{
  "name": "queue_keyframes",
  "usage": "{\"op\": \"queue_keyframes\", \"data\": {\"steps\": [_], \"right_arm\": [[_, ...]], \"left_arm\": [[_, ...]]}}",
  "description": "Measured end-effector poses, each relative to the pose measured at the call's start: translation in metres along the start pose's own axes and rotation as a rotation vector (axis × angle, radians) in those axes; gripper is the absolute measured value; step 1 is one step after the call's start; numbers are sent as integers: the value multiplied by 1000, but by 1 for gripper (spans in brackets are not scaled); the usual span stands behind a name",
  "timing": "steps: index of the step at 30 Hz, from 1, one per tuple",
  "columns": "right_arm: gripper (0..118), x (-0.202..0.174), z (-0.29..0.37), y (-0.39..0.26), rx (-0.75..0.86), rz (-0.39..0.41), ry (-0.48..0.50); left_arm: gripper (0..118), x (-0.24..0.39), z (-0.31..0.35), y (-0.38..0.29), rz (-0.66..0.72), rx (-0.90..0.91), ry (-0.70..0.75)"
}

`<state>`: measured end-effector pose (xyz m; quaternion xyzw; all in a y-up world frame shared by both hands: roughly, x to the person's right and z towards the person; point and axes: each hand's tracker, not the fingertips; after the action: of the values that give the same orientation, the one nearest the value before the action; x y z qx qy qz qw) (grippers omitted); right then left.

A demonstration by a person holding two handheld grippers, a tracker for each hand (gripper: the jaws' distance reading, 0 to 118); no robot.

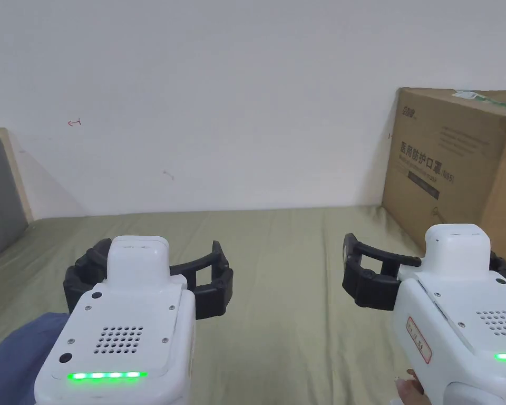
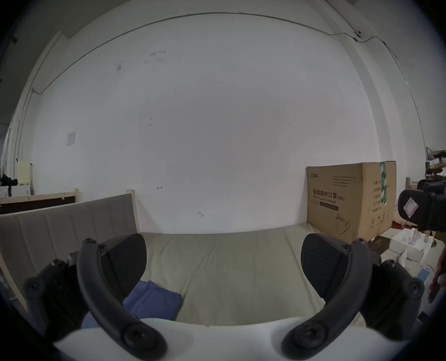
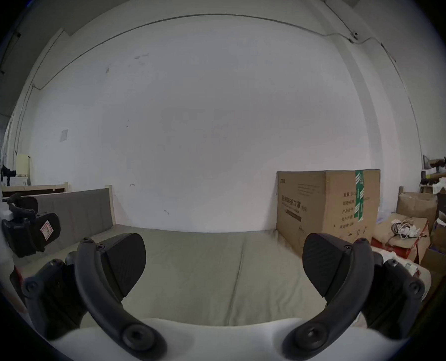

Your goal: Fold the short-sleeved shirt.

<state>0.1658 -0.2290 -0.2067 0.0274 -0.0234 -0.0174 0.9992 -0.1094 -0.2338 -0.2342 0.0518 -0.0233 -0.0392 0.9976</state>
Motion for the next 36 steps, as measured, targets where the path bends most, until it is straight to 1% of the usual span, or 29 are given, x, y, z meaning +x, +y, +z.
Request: {"op": "queue_keyframes", "data": {"steps": [1, 3, 7, 12, 13, 14, 15, 16, 17, 18, 19, 20, 21, 22, 23, 24, 27, 29, 31, 33, 34, 36], "right_arm": [[118, 1, 0, -1, -5, -5, -5], [118, 3, 0, -2, -8, -12, -11], [118, 7, 3, -2, -7, -19, -2], [117, 8, 2, -2, -10, -15, -28], [116, 8, 2, -2, -13, -14, -27], [110, 9, 2, -2, -16, -13, -21], [93, 9, 2, -2, -19, -12, -15], [30, 9, 2, -2, -23, -6, -9], [0, 9, 3, -2, -22, 2, -6], [0, 8, 5, -3, -12, 10, 1], [0, 7, 7, -3, 8, 21, 18], [0, 7, 5, -3, 0, 31, 9], [0, 8, 2, -5, -61, 40, -13], [0, 14, 2, -2, -30, 9, 16], [0, 20, 0, -1, -50, -32, 82], [0, 25, -2, 0, -69, -48, 93], [0, 24, -1, -5, -73, -38, 41], [0, 31, -3, -5, -77, -52, 46], [0, 24, -4, -6, -84, -46, 44], [0, 13, -8, -8, -84, -13, 61], [0, -2, -10, -13, -95, 1, 105], [0, -28, -20, -18, -123, -8, 192]], "left_arm": [[117, 2, 1, 1, -28, 8, 17], [117, 2, 2, 2, -26, 14, -14], [117, 5, 4, 2, -19, 20, -14], [117, 4, 3, 3, 9, 17, -23], [116, 4, 2, 3, 14, 13, -22], [111, 3, 2, 3, 19, 8, -21], [96, 2, 1, 4, 23, 2, -20], [48, 1, 0, 4, 24, -8, -20], [3, 1, 1, 5, 24, -10, -21], [0, 0, 3, 6, 24, -7, -20], [0, 0, 3, 6, 20, -2, -14], [0, -1, 2, 7, 8, -17, 4], [0, -2, -2, 7, -19, -58, 49], [0, -6, -2, 5, 10, -58, 61], [0, -11, -4, 4, 50, -65, 17], [0, -15, -5, 3, 78, -74, -9], [0, -12, -6, 5, 40, -90, 26], [0, -10, -7, 3, 38, -93, 7], [0, -13, -5, 4, 32, -102, 2], [0, -24, -2, 1, 41, -113, -3], [0, -34, 2, 0, 48, -121, 5], [0, -58, 11, 0, 36, -150, 104]]}}
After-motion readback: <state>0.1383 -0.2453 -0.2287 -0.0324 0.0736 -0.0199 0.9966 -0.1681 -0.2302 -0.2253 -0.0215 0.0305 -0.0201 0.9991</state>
